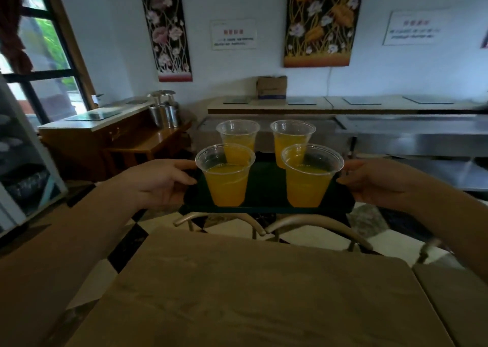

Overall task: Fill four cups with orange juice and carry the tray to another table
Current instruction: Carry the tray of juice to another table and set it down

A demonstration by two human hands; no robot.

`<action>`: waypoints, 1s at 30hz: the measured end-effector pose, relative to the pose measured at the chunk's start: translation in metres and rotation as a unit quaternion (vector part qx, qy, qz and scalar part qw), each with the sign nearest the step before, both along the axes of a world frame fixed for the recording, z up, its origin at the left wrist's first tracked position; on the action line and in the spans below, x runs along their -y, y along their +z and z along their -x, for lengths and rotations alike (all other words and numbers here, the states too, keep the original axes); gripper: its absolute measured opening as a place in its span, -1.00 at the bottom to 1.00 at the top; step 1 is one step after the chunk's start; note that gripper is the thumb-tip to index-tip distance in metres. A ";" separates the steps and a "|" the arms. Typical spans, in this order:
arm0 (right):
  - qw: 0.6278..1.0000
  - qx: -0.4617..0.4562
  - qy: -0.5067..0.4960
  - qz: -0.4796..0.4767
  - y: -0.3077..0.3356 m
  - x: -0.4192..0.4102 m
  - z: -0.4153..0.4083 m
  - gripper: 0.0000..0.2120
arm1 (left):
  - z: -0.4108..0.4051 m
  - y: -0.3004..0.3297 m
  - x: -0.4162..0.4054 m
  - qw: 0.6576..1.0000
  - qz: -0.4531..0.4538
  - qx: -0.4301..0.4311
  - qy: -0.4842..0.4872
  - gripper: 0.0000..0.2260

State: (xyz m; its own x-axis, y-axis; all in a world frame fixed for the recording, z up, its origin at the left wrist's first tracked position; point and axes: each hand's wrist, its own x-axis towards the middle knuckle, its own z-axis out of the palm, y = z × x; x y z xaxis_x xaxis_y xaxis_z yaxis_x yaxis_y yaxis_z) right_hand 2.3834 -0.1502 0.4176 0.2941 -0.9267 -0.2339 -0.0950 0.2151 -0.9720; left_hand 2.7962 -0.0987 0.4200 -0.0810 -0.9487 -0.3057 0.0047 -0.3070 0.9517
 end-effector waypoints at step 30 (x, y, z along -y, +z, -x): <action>0.990 0.004 -0.130 -0.049 -0.124 0.029 0.008 -0.52 | 0.010 -0.137 0.105 0.996 -0.018 0.024 -0.084 -0.52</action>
